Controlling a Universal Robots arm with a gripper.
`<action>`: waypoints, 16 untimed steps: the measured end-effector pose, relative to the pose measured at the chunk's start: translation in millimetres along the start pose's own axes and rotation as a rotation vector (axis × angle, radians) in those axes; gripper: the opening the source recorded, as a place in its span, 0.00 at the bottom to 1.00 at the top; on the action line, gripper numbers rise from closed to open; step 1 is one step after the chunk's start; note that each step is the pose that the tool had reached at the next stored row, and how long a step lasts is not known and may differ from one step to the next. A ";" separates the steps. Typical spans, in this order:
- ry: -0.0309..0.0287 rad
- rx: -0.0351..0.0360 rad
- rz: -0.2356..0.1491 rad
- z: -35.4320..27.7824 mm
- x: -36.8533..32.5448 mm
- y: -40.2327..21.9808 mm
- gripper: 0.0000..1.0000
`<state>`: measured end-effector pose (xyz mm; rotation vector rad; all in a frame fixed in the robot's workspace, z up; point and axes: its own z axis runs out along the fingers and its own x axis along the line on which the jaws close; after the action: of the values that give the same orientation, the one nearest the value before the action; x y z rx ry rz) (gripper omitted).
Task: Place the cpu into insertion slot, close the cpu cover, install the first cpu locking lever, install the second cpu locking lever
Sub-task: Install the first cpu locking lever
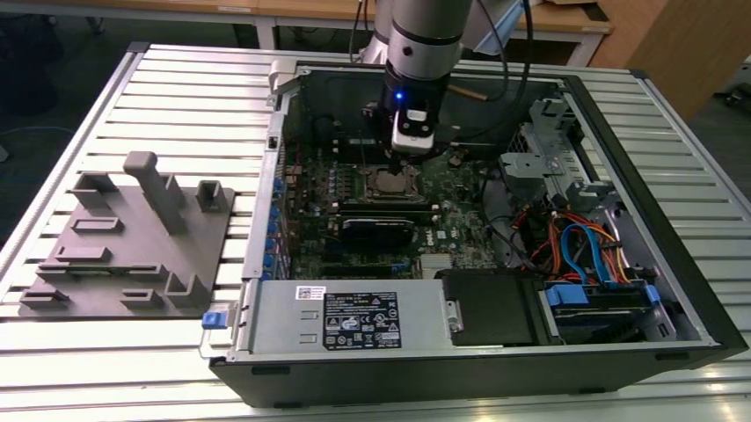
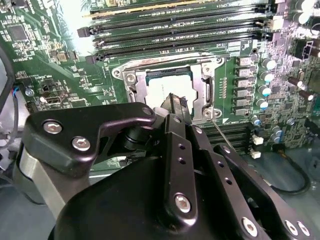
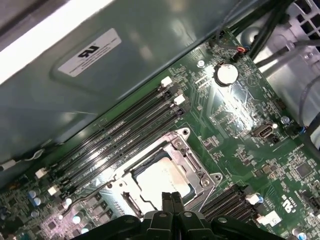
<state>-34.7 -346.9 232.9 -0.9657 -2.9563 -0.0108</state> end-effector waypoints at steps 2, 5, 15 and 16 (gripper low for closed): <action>0.0000 0.0005 -0.016 0.0 0.0 0.0 0.10; -0.0001 0.0014 -0.041 0.0 0.0 0.0 0.10; -0.0001 0.0021 -0.069 0.0 0.1 0.0 0.10; -0.0002 0.0025 -0.080 0.0 0.1 -0.1 0.10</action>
<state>-34.7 -346.9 232.9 -0.8467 -2.9922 -0.0090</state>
